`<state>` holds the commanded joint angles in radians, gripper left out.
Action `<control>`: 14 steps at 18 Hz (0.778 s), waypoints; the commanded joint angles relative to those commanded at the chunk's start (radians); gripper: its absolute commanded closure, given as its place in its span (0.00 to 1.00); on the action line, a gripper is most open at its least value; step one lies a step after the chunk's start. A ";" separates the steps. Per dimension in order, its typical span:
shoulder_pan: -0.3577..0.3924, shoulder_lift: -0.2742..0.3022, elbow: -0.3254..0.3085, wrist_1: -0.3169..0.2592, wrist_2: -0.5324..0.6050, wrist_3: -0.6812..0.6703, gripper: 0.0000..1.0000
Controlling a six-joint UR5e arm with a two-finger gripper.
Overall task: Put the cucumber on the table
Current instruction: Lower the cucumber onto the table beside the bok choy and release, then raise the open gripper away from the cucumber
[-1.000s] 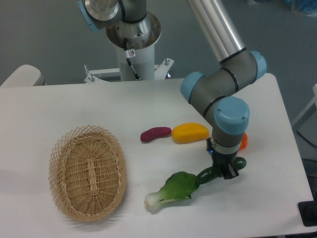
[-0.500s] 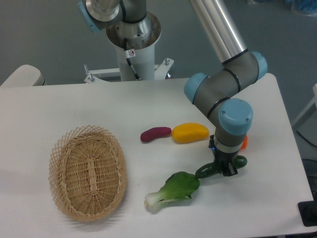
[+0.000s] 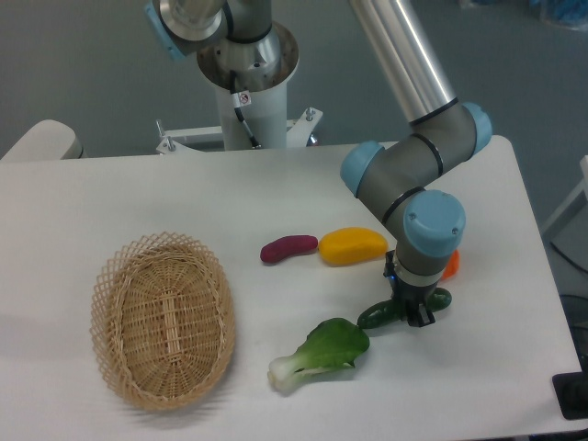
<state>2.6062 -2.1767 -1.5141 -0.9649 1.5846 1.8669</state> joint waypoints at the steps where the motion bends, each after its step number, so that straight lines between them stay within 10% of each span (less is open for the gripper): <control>1: 0.000 0.003 0.002 0.000 0.000 -0.002 0.00; 14: -0.081 0.166 0.038 0.006 -0.002 -0.224 0.00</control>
<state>2.5250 -2.0112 -1.4757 -0.9587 1.5831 1.6429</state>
